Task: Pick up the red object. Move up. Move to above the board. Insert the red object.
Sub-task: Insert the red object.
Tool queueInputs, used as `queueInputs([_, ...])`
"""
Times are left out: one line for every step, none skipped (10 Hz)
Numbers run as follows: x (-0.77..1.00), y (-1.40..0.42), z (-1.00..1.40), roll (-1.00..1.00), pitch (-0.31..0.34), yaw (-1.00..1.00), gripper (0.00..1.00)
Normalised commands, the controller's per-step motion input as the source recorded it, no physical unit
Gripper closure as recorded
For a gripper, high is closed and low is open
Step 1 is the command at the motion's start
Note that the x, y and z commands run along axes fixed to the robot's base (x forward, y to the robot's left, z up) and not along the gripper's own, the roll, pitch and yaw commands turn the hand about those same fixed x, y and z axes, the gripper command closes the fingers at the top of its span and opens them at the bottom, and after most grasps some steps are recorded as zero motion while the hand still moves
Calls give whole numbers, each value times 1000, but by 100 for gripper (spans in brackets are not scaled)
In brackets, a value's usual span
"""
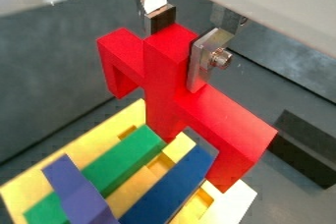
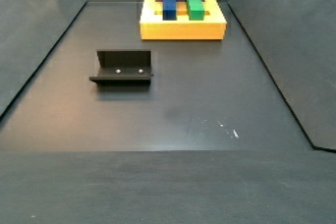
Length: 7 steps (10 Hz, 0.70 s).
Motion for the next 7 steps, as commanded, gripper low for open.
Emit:
queueInputs([77, 37, -957, 13, -101, -209, 100])
queueInputs([0, 74, -771, 0, -126, -260, 100])
queueInputs([0, 0, -503, 0, -90, -146, 100])
queueInputs([0, 0, -651, -36, -169, -103, 100])
queueInputs([-46, 3, -526, -47, -186, -49, 100])
queueInputs([0, 51, -251, -23, -99, 0, 100])
queueInputs([0, 94, -80, -16, -27, 0, 100])
